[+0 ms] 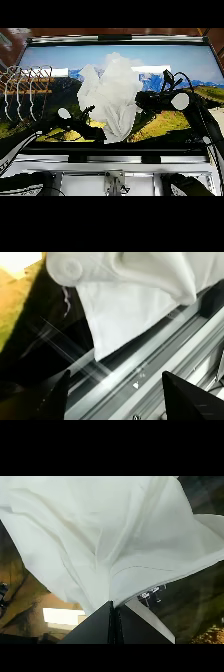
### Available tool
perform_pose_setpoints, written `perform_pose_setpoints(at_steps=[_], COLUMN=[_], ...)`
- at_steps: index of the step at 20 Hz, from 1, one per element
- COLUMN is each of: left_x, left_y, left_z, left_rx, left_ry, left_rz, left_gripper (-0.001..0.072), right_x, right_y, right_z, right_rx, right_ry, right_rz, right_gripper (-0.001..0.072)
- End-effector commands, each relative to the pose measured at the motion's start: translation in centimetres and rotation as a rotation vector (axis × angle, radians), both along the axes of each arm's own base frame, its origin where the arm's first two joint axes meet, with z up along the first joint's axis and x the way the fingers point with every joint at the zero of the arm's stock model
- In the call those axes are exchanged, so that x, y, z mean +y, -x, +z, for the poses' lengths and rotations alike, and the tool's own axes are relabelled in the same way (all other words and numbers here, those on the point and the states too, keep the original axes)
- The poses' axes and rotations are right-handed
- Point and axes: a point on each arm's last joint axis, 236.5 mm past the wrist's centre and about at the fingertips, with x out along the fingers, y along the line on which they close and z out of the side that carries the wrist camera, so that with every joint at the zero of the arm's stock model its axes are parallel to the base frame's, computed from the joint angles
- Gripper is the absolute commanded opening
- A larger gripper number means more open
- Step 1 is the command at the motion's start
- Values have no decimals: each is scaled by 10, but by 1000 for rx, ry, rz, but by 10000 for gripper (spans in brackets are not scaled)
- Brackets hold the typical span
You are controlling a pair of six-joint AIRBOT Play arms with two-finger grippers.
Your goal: Fold the shirts.
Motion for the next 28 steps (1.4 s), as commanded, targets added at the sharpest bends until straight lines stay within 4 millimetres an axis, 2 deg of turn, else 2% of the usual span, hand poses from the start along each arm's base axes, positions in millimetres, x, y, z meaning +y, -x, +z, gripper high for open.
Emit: perform_pose_setpoints(at_steps=[1,4,7,9,10,11,12,13,15,17,19,21,22,24,26,28], left_x=[-8,-21,-35,-43,-47,-50,-53,-56,-61,-57,-39,-11,2,20,27,25], left_y=[-10,-16,-13,-17,-20,-23,-26,-28,-40,-63,-91,-115,-122,-119,-106,-99], left_z=[-12,-17,-25,-24,-21,-18,-14,-8,16,56,103,137,143,132,110,104], left_rx=[-22,-17,-4,-4,0,6,-5,-42,-142,-250,-377,-486,-508,-471,-421,-404], left_ry=[-15,2,7,26,39,57,75,97,141,193,229,220,201,154,92,83], left_rz=[60,115,137,176,199,222,221,194,153,164,202,243,254,237,177,151], left_gripper=[671,671,665,533,424,253,139,55,42,41,40,40,40,40,40,43], right_x=[0,0,0,0,0,0,0,0,0,-1,-2,-4,-5,-6,-5,-4], right_y=[0,0,0,0,0,0,1,1,3,7,9,8,8,9,9,9], right_z=[0,0,0,0,0,0,0,0,-1,-3,-2,2,6,9,9,9], right_rx=[-1,-1,-1,0,0,0,2,3,11,16,7,-15,-26,-34,-31,-29], right_ry=[1,1,1,0,0,0,-1,-1,5,21,36,44,47,46,40,36], right_rz=[2,3,2,2,2,2,3,4,10,38,57,55,54,53,50,50], right_gripper=[72,72,72,71,72,72,72,72,72,72,72,72,72,72,71,72])
